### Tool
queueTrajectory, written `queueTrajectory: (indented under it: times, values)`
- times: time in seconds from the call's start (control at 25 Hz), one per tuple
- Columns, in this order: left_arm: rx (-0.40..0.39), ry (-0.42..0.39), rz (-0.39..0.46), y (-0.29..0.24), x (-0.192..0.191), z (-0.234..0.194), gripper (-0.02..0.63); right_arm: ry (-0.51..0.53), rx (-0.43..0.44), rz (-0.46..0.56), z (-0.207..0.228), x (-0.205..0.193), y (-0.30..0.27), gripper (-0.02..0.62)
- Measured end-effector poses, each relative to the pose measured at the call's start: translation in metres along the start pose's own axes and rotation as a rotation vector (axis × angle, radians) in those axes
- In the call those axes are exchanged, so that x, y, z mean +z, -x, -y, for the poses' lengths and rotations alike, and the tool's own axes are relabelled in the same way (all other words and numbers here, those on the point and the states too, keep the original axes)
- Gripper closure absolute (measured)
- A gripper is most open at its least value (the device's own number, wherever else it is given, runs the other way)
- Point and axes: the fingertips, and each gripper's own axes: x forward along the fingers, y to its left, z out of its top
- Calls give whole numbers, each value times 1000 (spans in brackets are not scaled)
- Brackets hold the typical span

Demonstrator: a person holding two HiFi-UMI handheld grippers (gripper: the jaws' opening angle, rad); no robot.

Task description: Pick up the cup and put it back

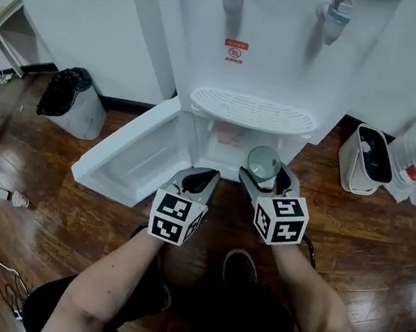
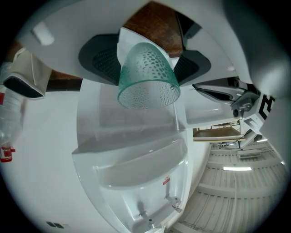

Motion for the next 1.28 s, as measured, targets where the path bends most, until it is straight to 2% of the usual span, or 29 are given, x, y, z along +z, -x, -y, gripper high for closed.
queueTrajectory:
  times: [0.2,0.4,0.56,0.76,1.0,1.08,1.2,1.28]
  values:
    - [0,26,18,27,21,2,406,20,33,13,-11,16,28,229]
    - [-90,54,27,69,62,14,397,26,63,5,-24,37,67,229]
    - [-136,20,-4,107,90,16,396,32,135,-23,-40,52,93,229]
    - [-154,90,95,146,146,25,397,58,232,-55,-62,73,129,229]
    - [-210,38,116,185,198,58,397,95,347,-57,-93,114,160,229]
    - [-211,73,137,199,208,65,397,101,398,-55,-105,129,170,229]
    - [-206,192,203,214,219,62,397,141,461,-58,-120,145,184,229]
    - [-201,185,204,222,225,64,397,165,496,-64,-129,153,191,229]
